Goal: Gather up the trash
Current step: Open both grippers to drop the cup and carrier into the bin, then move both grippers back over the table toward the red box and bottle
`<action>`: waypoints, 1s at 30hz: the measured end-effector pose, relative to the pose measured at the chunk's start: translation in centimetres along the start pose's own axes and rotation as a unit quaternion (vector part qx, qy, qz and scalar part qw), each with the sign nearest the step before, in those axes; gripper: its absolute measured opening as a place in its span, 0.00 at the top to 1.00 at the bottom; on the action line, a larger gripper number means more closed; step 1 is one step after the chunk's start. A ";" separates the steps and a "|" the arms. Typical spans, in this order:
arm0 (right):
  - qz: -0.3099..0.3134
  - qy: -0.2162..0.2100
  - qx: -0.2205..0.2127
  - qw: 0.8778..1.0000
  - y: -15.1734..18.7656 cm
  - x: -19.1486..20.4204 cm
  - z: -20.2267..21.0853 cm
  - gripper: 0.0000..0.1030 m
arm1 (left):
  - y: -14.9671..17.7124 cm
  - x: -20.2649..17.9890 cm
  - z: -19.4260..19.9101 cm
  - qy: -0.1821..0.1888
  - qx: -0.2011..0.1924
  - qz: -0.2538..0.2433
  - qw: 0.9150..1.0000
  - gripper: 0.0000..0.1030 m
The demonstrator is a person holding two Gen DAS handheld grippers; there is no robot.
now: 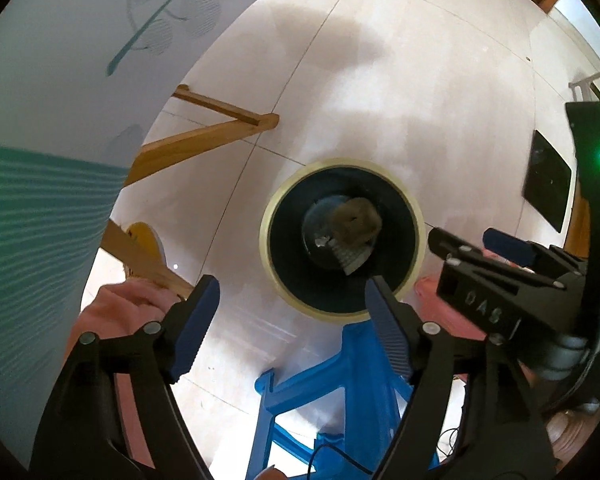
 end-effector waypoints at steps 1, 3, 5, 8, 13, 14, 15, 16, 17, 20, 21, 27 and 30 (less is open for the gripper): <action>0.000 -0.003 0.000 1.000 0.1 -0.1 0.2 0.40 | 0.2 0.1 0.2 -0.002 -0.001 0.004 1.000 0.29; 0.001 -0.009 0.002 1.000 0.3 0.0 0.6 0.40 | 0.7 0.0 0.8 -0.002 -0.005 0.007 1.000 0.29; 0.002 -0.011 0.004 1.000 0.6 0.2 0.9 0.40 | 1.2 0.0 1.4 -0.007 -0.007 0.008 1.000 0.29; 0.001 -0.011 0.006 1.000 1.1 0.4 2.1 0.40 | 2.5 -0.1 2.4 -0.009 -0.008 0.005 1.000 0.29; -0.016 0.002 0.006 1.000 2.9 0.4 5.1 0.40 | 4.8 0.0 5.3 0.005 -0.023 -0.008 1.000 0.29; -0.018 0.005 0.007 1.000 3.3 0.5 5.8 0.40 | 5.3 0.1 6.1 0.007 -0.029 -0.014 0.999 0.29; -0.019 0.011 0.007 1.000 3.9 0.7 6.8 0.40 | 6.0 0.1 7.3 0.010 -0.040 -0.024 0.999 0.29; -0.017 0.016 0.003 1.000 4.4 1.0 7.8 0.40 | 6.4 0.1 8.1 0.009 -0.046 -0.030 0.998 0.29; -0.013 0.019 -0.001 1.000 4.9 1.2 8.8 0.40 | 7.2 0.2 9.3 0.006 -0.057 -0.039 0.998 0.29; 0.003 0.015 -0.022 1.000 6.8 2.4 12.6 0.40 | 9.1 0.3 12.4 0.005 -0.088 -0.057 0.994 0.29; 0.012 0.008 -0.032 0.999 7.8 2.9 14.3 0.40 | 9.8 0.6 13.5 0.002 -0.098 -0.062 0.993 0.29; 0.071 -0.002 -0.102 0.992 12.6 6.6 22.9 0.40 | 13.4 3.0 19.0 0.020 -0.147 -0.068 0.987 0.29; 0.096 -0.005 -0.141 0.985 15.0 8.6 27.3 0.40 | 14.6 5.0 21.8 0.031 -0.175 -0.057 0.982 0.29</action>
Point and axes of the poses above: each gripper's, at about its wrist camera, not at the fingertips, and z roughly against the way its jaws point, x to its left, y to its underside, the point moved 4 cm from there along -z, roughly the way its jaws point, and after that the axes turned 14 degrees about x, right-handed, at the moved point
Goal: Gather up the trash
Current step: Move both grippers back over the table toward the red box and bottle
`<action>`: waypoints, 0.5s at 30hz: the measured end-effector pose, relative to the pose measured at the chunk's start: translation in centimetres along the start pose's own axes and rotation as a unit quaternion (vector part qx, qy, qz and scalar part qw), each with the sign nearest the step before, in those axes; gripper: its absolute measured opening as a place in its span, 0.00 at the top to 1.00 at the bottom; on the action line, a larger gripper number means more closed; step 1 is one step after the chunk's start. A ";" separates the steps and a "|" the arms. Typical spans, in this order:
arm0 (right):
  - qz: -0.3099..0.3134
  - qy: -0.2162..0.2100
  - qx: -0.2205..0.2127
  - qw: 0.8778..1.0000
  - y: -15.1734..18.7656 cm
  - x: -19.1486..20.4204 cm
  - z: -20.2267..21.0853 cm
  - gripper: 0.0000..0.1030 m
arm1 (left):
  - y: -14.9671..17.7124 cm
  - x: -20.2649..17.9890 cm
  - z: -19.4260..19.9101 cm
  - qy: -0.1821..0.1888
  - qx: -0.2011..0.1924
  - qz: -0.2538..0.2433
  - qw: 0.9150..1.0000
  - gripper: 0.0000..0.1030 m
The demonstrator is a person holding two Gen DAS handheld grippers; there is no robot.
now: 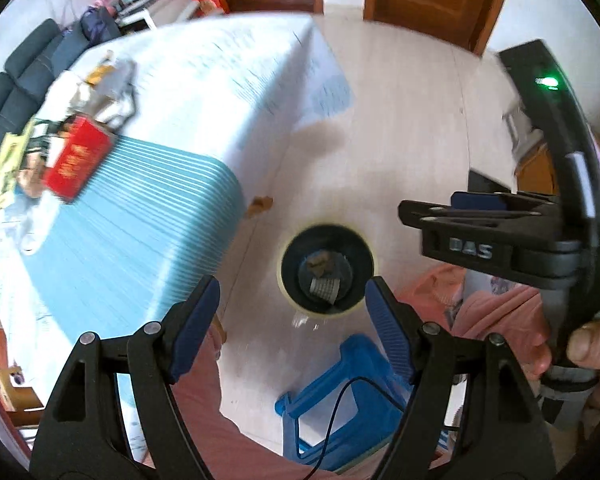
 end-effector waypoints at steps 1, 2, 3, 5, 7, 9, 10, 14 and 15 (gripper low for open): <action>0.008 0.000 -0.010 1.000 0.1 0.7 1.2 0.40 | 0.1 0.6 1.0 0.002 -0.007 0.004 1.000 0.29; 0.016 0.000 -0.020 1.000 0.1 1.3 2.4 0.40 | 0.3 1.2 1.8 0.004 -0.015 0.008 1.000 0.29; 0.024 0.000 -0.030 0.999 0.0 2.3 3.6 0.40 | 0.5 1.9 2.7 0.008 -0.023 0.012 1.000 0.29; 0.042 -0.004 -0.045 0.998 0.1 4.1 5.9 0.40 | 0.7 3.2 4.1 0.016 -0.034 0.021 0.999 0.29; 0.055 -0.008 -0.055 0.997 0.0 5.5 7.5 0.40 | 1.1 4.8 5.1 0.026 -0.045 0.038 0.998 0.29; 0.074 -0.010 -0.067 0.995 0.0 7.4 9.0 0.40 | 1.3 6.5 6.0 0.031 -0.046 0.058 0.997 0.30; 0.081 -0.011 -0.071 0.994 -0.4 8.1 9.5 0.40 | 1.5 7.5 6.5 0.039 -0.051 0.066 0.996 0.30; 0.113 -0.018 -0.080 0.990 -1.0 11.2 10.9 0.40 | 2.0 11.4 8.7 0.027 -0.082 0.101 0.991 0.31; 0.120 -0.021 -0.078 0.989 -1.3 12.3 11.0 0.40 | 2.2 12.5 9.2 0.021 -0.092 0.111 0.989 0.30</action>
Point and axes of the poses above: each gripper's, at about its wrist camera, not at the fingertips, and z roughly against the way its jaws point, x to its left, y to its underside, the point moved 4 cm from there along -z, roughly the way its jaws point, and after that the axes turned 14 degrees about x, right-handed, at the moved point
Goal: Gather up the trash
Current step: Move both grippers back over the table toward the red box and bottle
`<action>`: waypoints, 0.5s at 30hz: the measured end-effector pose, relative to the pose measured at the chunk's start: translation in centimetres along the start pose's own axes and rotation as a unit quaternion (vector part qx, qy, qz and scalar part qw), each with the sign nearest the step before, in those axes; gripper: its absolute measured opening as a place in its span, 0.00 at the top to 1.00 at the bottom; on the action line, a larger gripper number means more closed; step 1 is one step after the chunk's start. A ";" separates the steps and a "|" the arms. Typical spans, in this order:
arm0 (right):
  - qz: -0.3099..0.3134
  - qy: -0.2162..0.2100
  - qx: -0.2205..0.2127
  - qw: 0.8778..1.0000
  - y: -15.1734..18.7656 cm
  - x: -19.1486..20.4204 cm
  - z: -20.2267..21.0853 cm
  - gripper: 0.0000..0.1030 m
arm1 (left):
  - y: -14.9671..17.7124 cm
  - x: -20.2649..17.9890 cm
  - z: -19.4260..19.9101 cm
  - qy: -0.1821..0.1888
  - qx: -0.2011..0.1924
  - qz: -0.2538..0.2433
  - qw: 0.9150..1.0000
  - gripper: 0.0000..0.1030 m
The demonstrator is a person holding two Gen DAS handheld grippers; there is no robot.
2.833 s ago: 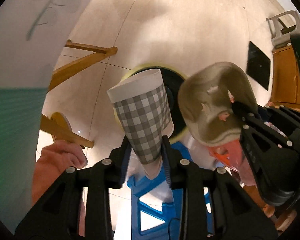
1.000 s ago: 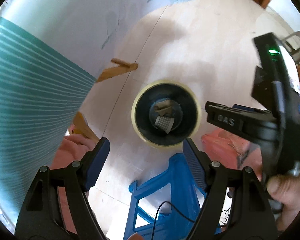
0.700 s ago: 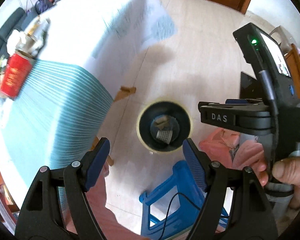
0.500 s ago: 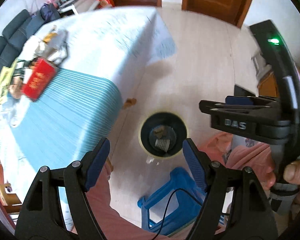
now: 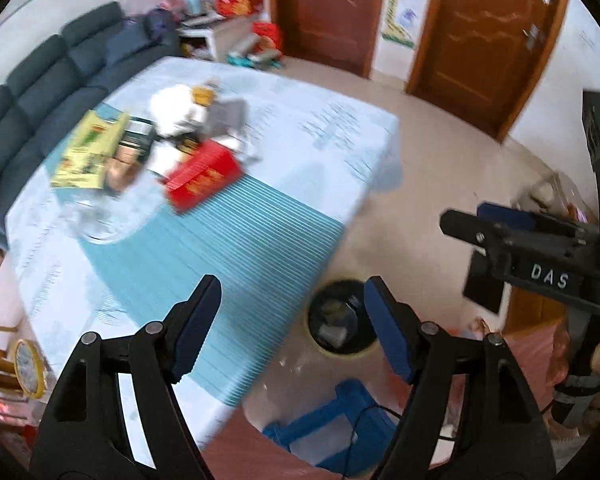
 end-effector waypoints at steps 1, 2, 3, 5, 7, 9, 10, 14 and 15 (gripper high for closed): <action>0.004 -0.002 0.002 1.000 -0.4 0.5 -0.2 0.40 | -0.3 1.1 0.5 -0.005 -0.010 0.010 1.000 0.30; 0.010 -0.005 0.003 1.000 -0.9 1.3 -0.2 0.40 | -0.5 2.2 0.9 -0.008 -0.019 0.019 1.000 0.30; 0.014 -0.008 0.004 1.000 -1.3 1.8 -0.4 0.40 | -0.7 3.5 1.4 -0.008 -0.029 0.031 0.999 0.31; 0.025 -0.014 0.007 1.000 -2.3 3.3 -1.0 0.40 | -0.9 5.9 1.9 0.000 -0.049 0.049 0.998 0.31; 0.031 -0.028 0.011 0.999 -3.3 4.6 -2.0 0.40 | -0.9 8.6 2.8 0.009 -0.075 0.074 0.994 0.31; 0.032 -0.040 0.019 0.999 -4.7 6.1 -3.5 0.40 | -1.0 10.9 2.9 0.016 -0.085 0.093 0.992 0.31; 0.033 -0.044 0.022 0.998 -5.2 6.6 -4.1 0.40 | -0.9 12.1 2.8 0.017 -0.083 0.103 0.991 0.31; 0.027 -0.074 0.044 0.996 -7.6 9.2 -7.2 0.40 | -0.7 16.1 2.2 0.015 -0.061 0.131 0.989 0.31; 0.023 -0.084 0.050 0.995 -8.3 9.8 -8.2 0.40 | -0.6 17.1 2.0 0.009 -0.058 0.141 0.988 0.31</action>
Point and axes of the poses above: each gripper's, at about its wrist camera, not at the fingertips, and z roughly against the way its jaws point, x to its left, y to its underside, the point moved 4 cm from there along -z, roughly the way its jaws point, and after that the axes turned 14 degrees about x, right-handed, at the moved point
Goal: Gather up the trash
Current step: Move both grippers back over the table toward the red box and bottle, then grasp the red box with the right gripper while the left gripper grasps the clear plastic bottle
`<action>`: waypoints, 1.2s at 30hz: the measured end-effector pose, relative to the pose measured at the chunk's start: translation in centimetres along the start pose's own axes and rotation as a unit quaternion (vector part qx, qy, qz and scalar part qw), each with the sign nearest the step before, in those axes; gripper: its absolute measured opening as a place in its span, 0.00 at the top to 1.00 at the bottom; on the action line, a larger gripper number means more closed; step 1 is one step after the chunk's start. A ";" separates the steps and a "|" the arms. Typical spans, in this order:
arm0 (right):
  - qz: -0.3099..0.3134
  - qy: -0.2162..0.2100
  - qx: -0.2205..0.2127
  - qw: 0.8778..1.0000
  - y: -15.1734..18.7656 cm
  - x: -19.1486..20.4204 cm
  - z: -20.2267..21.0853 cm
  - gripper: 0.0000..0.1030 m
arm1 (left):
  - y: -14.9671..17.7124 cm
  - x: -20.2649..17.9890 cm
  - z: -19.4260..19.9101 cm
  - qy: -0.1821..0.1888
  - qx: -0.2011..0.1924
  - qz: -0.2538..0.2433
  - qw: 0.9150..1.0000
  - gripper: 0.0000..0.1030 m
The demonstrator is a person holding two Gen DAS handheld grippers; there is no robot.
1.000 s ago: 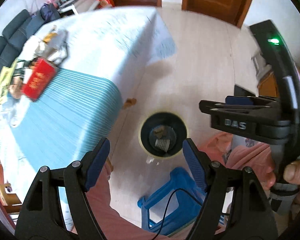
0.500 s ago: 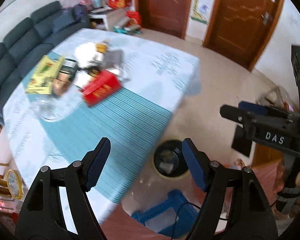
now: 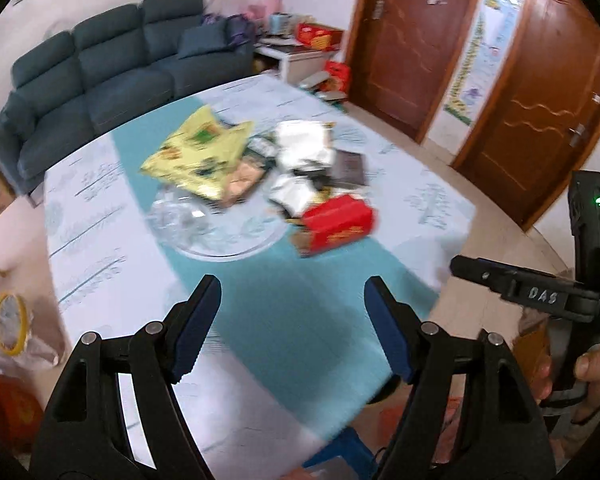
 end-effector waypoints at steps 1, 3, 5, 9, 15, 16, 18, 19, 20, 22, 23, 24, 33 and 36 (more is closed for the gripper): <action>-0.006 -0.010 0.006 1.000 -0.9 0.5 -1.0 0.40 | -0.3 1.1 -0.3 -0.006 0.002 0.009 1.000 0.31; -0.021 -0.029 0.014 0.999 -2.4 1.2 -2.8 0.39 | -0.6 2.9 -0.8 -0.017 0.006 0.025 1.000 0.31; -0.043 -0.057 0.021 0.997 -4.0 1.7 -4.7 0.38 | -0.8 4.2 -1.4 -0.025 0.011 0.038 0.999 0.31; -0.099 -0.100 0.031 0.990 -6.4 2.1 -8.6 0.36 | -1.2 7.5 -2.5 -0.025 0.021 0.065 0.997 0.31; -0.180 -0.136 0.032 0.974 -8.7 1.9 -13.3 0.36 | -2.1 12.2 -3.4 -0.019 0.018 0.108 0.994 0.31; -0.187 -0.138 0.031 0.972 -8.9 1.9 -13.8 0.36 | -2.3 13.0 -3.6 -0.014 0.019 0.118 0.993 0.31; -0.196 -0.130 0.033 0.971 -9.3 2.0 -14.7 0.36 | -2.6 14.6 -4.1 0.000 0.026 0.140 0.990 0.31; -0.198 -0.127 0.034 0.971 -9.4 2.1 -15.2 0.36 | -2.8 15.4 -4.5 0.009 0.031 0.152 0.988 0.31; -0.199 -0.123 0.036 0.972 -9.5 2.2 -15.5 0.36 | -3.0 16.0 -4.9 0.018 0.035 0.160 0.986 0.31; -0.190 -0.113 0.028 0.975 -9.7 2.5 -15.9 0.38 | -3.3 17.0 -5.5 0.026 0.041 0.172 0.984 0.31; -0.187 -0.110 0.027 0.976 -9.8 2.6 -16.0 0.39 | -3.6 17.2 -5.8 0.028 0.042 0.173 0.984 0.31; -0.184 -0.110 0.027 0.976 -9.8 2.6 -16.3 0.45 | -3.9 17.4 -6.2 0.030 0.044 0.173 0.983 0.31; -0.160 -0.124 0.011 0.979 -8.8 1.8 -14.3 0.58 | -8.9 19.0 -9.6 0.070 0.074 0.154 0.983 0.31; -0.149 -0.129 0.004 0.980 -8.7 2.0 -13.0 0.59 | -10.5 19.8 -11.4 0.081 0.087 0.148 0.982 0.31</action>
Point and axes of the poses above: each gripper's, at about its wrist camera, not at the fingertips, and z roughly against the way its jaws point, x to its left, y to its underside, the point moved 4 cm from there along -z, roughly the way its jaws point, and after that the axes turned 14 degrees about x, right-handed, at the moved point
